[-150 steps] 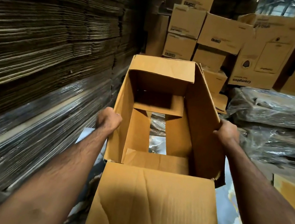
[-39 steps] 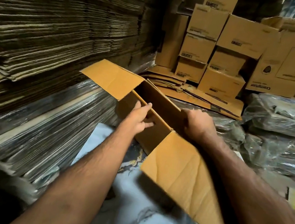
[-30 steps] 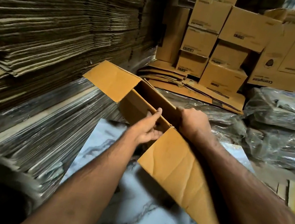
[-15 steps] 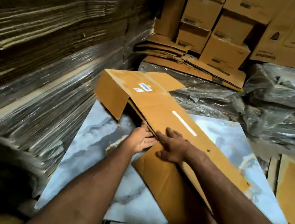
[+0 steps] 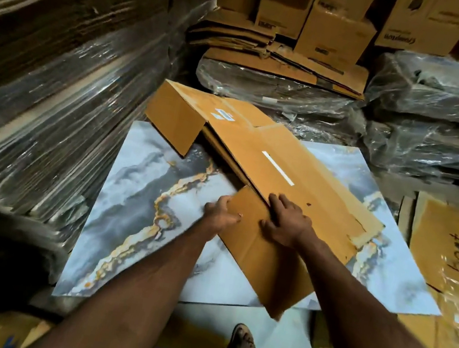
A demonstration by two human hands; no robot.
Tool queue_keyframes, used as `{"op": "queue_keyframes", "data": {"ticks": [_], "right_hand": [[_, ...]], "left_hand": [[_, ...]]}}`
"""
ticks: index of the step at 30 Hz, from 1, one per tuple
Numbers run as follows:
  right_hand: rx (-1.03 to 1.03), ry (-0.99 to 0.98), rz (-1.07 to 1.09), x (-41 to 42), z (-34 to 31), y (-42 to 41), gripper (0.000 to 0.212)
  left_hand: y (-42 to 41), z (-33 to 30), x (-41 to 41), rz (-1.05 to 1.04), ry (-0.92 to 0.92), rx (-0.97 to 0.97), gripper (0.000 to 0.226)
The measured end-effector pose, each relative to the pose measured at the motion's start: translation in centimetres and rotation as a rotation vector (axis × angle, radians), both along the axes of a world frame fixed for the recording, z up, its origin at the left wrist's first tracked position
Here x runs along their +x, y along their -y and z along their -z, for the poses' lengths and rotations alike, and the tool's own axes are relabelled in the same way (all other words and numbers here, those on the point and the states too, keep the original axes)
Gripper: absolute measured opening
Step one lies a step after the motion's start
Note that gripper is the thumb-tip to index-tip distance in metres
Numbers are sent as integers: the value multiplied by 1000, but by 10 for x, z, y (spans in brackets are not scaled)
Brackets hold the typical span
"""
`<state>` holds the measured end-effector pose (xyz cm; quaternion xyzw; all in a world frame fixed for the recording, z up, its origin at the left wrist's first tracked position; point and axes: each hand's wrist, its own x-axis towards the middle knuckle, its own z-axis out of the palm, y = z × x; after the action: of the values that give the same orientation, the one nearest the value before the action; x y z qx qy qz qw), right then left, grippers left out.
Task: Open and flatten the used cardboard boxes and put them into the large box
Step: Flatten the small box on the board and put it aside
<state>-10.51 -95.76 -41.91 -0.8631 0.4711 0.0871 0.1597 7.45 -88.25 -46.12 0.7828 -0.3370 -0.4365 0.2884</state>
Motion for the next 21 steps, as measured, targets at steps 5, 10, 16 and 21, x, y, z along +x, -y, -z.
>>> {"op": "queue_keyframes", "data": {"ticks": [5,10,16,21], "right_hand": [[164,20,229,-61,24,-3,71],[211,11,418,-91,21,1,63],[304,59,414,-111,8,33,65],[385,129,394,-130,26,60,91]], "left_hand": [[-12,25,-5,-155,-118,4,86],[-23,22,-26,-337,-514,90,93],[-17,-8,-21,-441,-243,24,84],[-34,-7,-37,-616,-130,-41,71]]}}
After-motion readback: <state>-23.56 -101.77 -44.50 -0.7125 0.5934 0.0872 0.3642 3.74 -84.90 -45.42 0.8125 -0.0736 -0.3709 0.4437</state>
